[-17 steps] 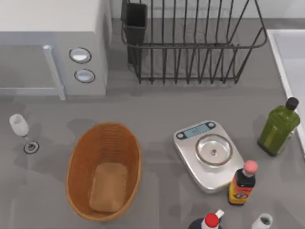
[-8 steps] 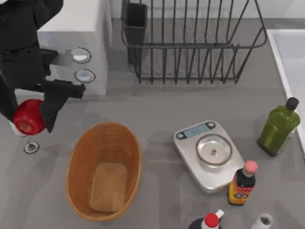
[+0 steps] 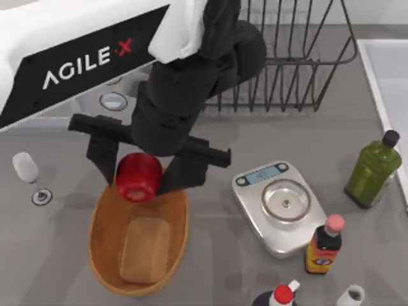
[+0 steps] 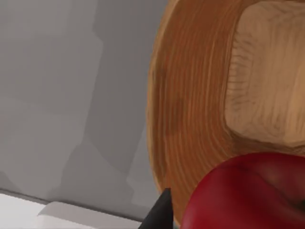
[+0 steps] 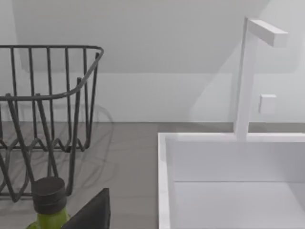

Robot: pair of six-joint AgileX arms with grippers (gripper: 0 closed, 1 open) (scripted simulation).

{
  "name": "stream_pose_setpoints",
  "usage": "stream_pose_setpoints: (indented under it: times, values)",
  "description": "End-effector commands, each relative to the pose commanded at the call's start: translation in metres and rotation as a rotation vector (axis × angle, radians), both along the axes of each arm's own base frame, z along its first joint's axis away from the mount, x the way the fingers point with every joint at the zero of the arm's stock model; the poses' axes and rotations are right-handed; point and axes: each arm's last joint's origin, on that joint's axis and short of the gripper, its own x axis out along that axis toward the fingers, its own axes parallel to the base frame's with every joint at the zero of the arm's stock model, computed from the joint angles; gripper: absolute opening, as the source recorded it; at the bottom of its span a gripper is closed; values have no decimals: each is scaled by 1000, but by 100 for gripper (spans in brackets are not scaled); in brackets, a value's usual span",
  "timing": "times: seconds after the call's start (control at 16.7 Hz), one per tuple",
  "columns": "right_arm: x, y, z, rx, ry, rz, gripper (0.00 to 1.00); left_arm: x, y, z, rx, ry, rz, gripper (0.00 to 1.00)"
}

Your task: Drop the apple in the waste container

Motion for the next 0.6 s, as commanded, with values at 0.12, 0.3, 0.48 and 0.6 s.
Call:
stream_pose_setpoints:
  times: [0.12,0.3,0.48,0.6]
  values:
    - [0,0,0,0,0,0,100,-14,-18,0,41,-51,-1,0]
    - [0,0,0,0,0,0,100,-22,-27,3,61,-84,-1,0]
    - [0,0,0,0,0,0,100,-22,-27,3,61,-84,-1,0]
    - [0,0,0,0,0,0,100,-21,-26,3,57,-83,1,0]
